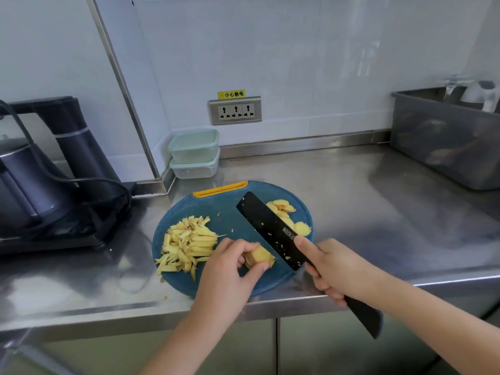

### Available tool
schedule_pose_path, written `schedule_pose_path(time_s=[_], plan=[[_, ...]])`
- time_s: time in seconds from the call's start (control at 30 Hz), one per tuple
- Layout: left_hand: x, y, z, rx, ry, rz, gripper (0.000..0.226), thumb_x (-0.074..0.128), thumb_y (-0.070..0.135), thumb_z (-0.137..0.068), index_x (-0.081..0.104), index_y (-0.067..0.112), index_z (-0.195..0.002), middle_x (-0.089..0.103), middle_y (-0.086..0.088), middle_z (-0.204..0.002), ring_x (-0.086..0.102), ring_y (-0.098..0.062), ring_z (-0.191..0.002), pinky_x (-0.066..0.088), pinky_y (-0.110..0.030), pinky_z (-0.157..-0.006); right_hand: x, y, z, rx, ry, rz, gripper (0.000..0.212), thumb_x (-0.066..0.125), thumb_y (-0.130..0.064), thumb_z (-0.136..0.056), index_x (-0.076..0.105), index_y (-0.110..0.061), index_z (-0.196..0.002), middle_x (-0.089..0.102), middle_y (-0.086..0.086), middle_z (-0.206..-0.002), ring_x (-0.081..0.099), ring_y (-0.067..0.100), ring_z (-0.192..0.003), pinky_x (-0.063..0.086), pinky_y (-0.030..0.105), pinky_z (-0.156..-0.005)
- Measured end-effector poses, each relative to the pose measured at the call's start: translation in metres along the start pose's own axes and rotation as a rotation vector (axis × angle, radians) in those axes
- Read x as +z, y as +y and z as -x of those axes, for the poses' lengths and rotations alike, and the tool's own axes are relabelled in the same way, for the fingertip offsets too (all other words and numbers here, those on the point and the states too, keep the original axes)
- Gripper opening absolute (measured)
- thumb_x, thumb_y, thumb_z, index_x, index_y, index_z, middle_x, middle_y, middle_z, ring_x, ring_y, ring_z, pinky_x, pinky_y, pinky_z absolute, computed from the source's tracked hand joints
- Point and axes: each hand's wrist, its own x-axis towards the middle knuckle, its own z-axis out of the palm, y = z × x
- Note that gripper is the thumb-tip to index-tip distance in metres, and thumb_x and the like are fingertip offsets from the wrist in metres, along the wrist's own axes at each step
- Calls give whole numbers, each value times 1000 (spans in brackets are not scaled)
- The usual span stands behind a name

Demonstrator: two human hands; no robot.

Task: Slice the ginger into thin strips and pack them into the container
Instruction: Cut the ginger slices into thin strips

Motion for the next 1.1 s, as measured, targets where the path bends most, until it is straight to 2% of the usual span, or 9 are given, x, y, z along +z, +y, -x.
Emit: schedule_pose_path(time_s=[0.23,0.33,0.43,0.6,0.87,0.97,1.1], plan=[[-1,2,0,-9,-3,-25,25,75,33,-77,62,25,-97,47,17,-83,45,11,-84,36,-5,-73,2,-3,4,-33,12,31,50,35,-53,-97,47,-12,-70,41,-2,-53,35,10,-38,33,23,-39],[-1,3,0,-24,-10,-25,25,75,33,-77,63,25,-98,47,17,-84,46,9,-81,36,-5,-71,-2,-8,8,-69,-5,107,52,32,-51,-99,45,-13,-65,40,-3,-47,35,9,-32,34,21,-36],[0,1,-1,-33,-8,-22,26,76,33,-76,64,26,-98,48,15,-83,47,6,-80,36,-5,-70,-3,-11,10,-87,-10,163,51,29,-48,-101,42,-16,-64,38,-2,-48,34,8,-30,35,20,-37],[2,-3,-4,-41,0,-6,28,79,32,-74,66,25,-98,50,14,-81,47,5,-83,37,-6,-69,-6,-11,9,-73,-50,126,53,31,-52,-98,42,-14,-63,35,-8,-36,33,7,-29,32,18,-35],[3,-7,-3,-35,6,-3,31,79,33,-72,66,28,-100,51,15,-82,46,7,-87,37,-5,-72,-9,-17,0,-29,-119,294,53,27,-55,-97,49,-10,-78,43,2,-55,42,12,-37,39,19,-39],[3,-7,-4,-38,-1,1,30,79,33,-72,65,31,-98,50,17,-81,46,9,-88,36,-3,-72,-7,-26,-4,-69,-79,444,44,22,-51,-100,43,-23,-74,47,1,-66,46,11,-49,43,23,-51],[3,-5,-5,-38,-10,3,28,80,33,-71,62,32,-93,50,19,-81,45,11,-87,35,-3,-72,8,-36,-16,-123,-24,552,52,18,-48,-102,38,-15,-67,44,0,-68,39,8,-56,34,23,-53]])
